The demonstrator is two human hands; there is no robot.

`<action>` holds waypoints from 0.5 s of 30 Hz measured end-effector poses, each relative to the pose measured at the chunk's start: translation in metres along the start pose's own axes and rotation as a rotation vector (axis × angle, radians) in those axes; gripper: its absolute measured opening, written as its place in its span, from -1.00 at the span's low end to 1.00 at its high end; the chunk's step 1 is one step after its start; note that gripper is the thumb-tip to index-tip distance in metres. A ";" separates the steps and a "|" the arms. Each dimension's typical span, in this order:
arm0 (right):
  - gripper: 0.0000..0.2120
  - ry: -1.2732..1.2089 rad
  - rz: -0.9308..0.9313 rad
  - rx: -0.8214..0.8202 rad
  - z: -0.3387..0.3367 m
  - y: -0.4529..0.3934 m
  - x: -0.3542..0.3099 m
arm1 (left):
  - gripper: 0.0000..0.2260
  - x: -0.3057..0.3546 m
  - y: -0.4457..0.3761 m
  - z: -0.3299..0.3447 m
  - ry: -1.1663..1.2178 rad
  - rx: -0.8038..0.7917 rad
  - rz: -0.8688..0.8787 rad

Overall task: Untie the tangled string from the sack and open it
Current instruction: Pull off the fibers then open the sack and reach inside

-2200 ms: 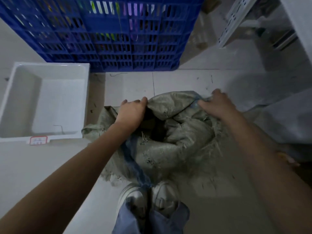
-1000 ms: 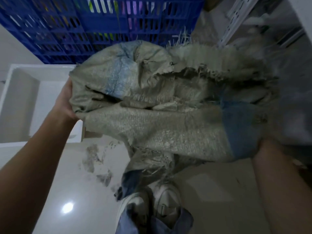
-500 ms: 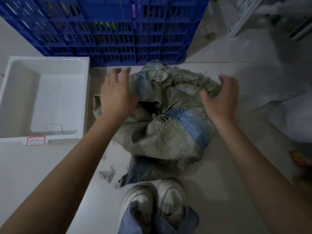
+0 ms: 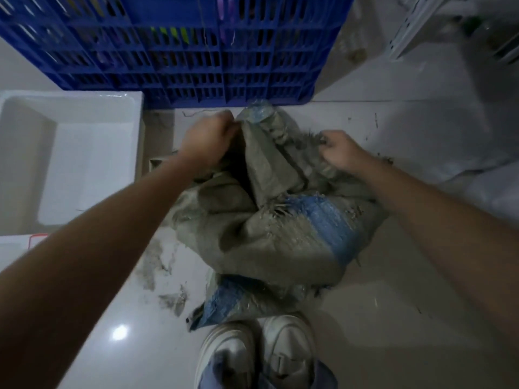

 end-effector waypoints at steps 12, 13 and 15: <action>-0.20 -0.036 0.009 -0.407 -0.068 0.073 -0.075 | -0.83 0.064 -0.013 -0.116 0.235 0.171 0.086; -0.09 0.002 -0.066 -0.295 -0.076 0.069 -0.087 | -0.80 0.073 -0.013 -0.115 0.215 0.171 0.114; 0.06 0.048 -0.131 -0.092 -0.081 0.071 -0.099 | -0.72 0.083 -0.012 -0.109 0.251 0.164 0.125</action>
Point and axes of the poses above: each hand's wrist, its own y-axis away from the middle knuckle, its own z-axis out of the palm, x = y × z, the point moved 9 cm from there along -y, towards the middle knuckle, and after that the axes turned 6 degrees about -x, right-handed, at the moved point
